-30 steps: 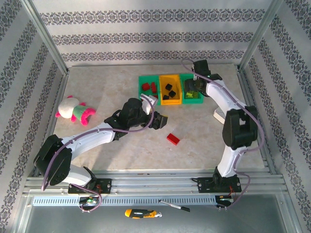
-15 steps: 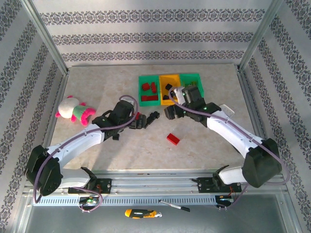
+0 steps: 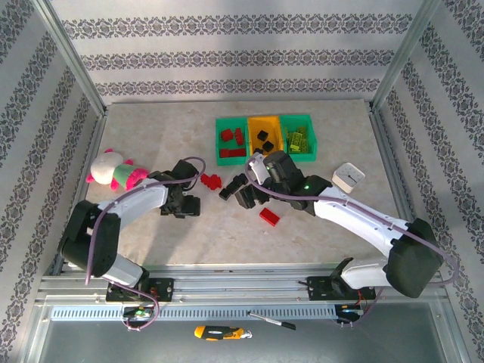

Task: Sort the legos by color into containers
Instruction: Pick up the lego from the middle-left of the table.

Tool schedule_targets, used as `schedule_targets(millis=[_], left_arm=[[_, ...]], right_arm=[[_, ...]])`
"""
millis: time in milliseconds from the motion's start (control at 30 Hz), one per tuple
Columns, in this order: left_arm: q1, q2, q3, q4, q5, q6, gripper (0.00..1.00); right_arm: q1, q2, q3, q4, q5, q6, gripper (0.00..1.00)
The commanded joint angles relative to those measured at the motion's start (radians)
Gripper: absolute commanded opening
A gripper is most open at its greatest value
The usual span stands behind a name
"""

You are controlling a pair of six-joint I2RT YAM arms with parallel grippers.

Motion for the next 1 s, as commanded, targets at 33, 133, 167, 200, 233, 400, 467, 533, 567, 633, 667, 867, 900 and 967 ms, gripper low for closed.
schedule_targets(millis=[33,133,167,200,233,400,467,533,567,633,667,867,900,967], left_arm=[[0.017,0.042,0.040,-0.080,-0.041,0.045,0.71],[0.023,0.061,0.039,-0.062,-0.039,0.048,0.65],[0.024,0.067,0.039,-0.053,-0.038,0.048,0.63],[0.026,0.073,0.041,-0.049,-0.034,0.051,0.62],[0.025,0.079,0.043,-0.046,-0.030,0.055,0.60],[0.030,0.107,0.047,-0.032,-0.038,0.054,0.52],[0.031,0.108,0.048,-0.035,-0.044,0.053,0.43],[0.031,0.100,0.048,-0.037,-0.046,0.051,0.38],[0.031,0.094,0.050,-0.039,-0.046,0.049,0.37],[0.030,0.076,0.054,-0.038,-0.026,0.057,0.34],[0.031,0.066,0.057,-0.029,0.002,0.069,0.31],[0.024,0.038,0.138,-0.011,0.089,0.088,0.29],[0.020,0.045,0.165,-0.010,0.096,0.092,0.29],[0.008,0.061,0.219,-0.003,0.104,0.098,0.29]], right_arm=[[0.012,0.013,0.027,0.015,0.000,0.014,0.93],[0.015,0.010,0.026,0.014,-0.002,0.014,0.93],[0.016,0.008,0.027,0.010,-0.003,0.010,0.93],[0.016,0.006,0.026,0.007,0.000,0.008,0.93],[0.016,0.003,0.026,0.002,0.011,0.003,0.93],[0.013,-0.015,0.031,-0.028,0.043,-0.025,0.93],[0.015,-0.024,0.032,-0.028,0.043,-0.023,0.93],[0.013,-0.033,0.031,-0.029,0.042,-0.020,0.93],[0.015,-0.038,0.029,-0.027,0.038,-0.018,0.93],[0.014,-0.049,0.025,-0.027,0.037,-0.015,0.94],[0.015,-0.056,0.021,-0.024,0.038,-0.015,0.94],[0.008,-0.114,0.008,-0.022,0.072,-0.010,0.95],[0.004,-0.127,0.003,-0.021,0.082,-0.010,0.95],[-0.005,-0.152,-0.006,-0.015,0.100,-0.013,0.95]])
